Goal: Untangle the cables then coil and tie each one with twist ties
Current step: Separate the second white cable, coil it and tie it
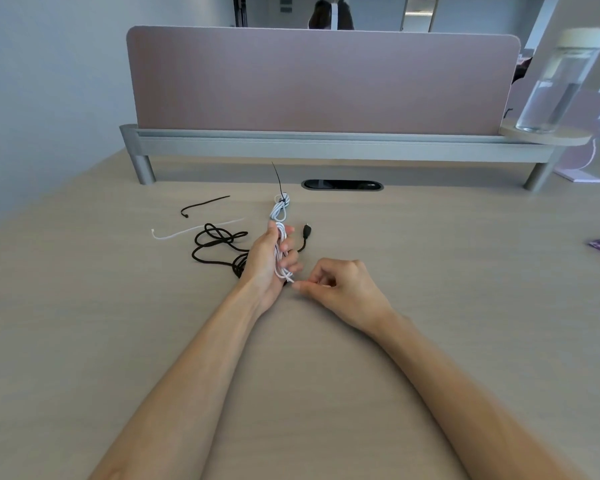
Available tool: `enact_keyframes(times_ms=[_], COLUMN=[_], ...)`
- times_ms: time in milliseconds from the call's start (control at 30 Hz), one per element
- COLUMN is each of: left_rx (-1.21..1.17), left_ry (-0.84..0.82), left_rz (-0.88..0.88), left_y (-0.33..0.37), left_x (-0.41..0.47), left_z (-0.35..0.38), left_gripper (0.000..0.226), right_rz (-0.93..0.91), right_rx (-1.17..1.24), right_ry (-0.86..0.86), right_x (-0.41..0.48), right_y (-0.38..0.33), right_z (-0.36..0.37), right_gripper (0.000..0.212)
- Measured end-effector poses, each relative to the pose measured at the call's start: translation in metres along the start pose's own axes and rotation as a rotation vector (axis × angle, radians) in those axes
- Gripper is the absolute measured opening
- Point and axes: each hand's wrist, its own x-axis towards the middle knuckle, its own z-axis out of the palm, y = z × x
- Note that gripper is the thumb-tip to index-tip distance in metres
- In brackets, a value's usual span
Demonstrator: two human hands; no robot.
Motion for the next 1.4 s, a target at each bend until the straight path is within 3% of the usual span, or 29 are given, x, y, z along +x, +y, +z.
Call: enact_keyframes(times_ms=[233, 367, 533, 700, 800, 900, 1033, 1133, 1267, 1333, 1400], left_rx=[0.442, 0.688, 0.766, 0.821, 0.840, 0.943, 0.988, 0.962, 1.005, 1.090, 1.141], left_ry=[-0.001, -0.057, -0.109, -0.152, -0.111, -0.085, -0.044, -0.030, -0.009, -0.010, -0.032], left_rz=[0.010, 0.041, 0.025, 0.000, -0.024, 0.031, 0.115, 0.099, 0.157, 0.189, 0.197], left_y=[-0.003, -0.004, -0.003, -0.007, -0.008, -0.010, -0.012, -0.012, -0.013, -0.013, -0.013], left_x=[-0.002, -0.006, -0.011, -0.014, -0.013, -0.011, -0.012, -0.010, -0.007, -0.006, -0.007], left_z=[0.007, 0.009, 0.012, 0.019, 0.024, 0.024, 0.021, 0.021, 0.017, 0.017, 0.020], left_gripper=[0.036, 0.039, 0.041, 0.047, 0.056, 0.051, 0.029, 0.024, 0.021, 0.017, 0.017], right_rz=[0.026, -0.026, -0.075, 0.007, 0.081, 0.143, 0.034, -0.035, -0.064, -0.047, -0.051], right_rx=[0.407, 0.228, 0.118, 0.139, 0.176, 0.363, 0.360, 0.446, 0.431, 0.315, 0.173], right_ry=[0.027, 0.094, 0.195, 0.217, 0.264, 0.201, 0.129, 0.084, 0.038, 0.050, 0.079], right_x=[0.000, 0.001, 0.003, 0.005, 0.008, 0.010, 0.011, 0.010, 0.011, 0.010, 0.008], right_y=[0.000, 0.000, -0.001, -0.006, -0.005, 0.000, 0.006, 0.004, 0.004, 0.005, 0.005], right_z=[-0.014, -0.014, -0.014, -0.013, -0.013, -0.017, -0.017, -0.016, -0.019, -0.020, -0.018], right_gripper=[0.002, 0.007, 0.006, 0.009, 0.025, 0.049, 0.026, 0.015, 0.011, 0.007, 0.019])
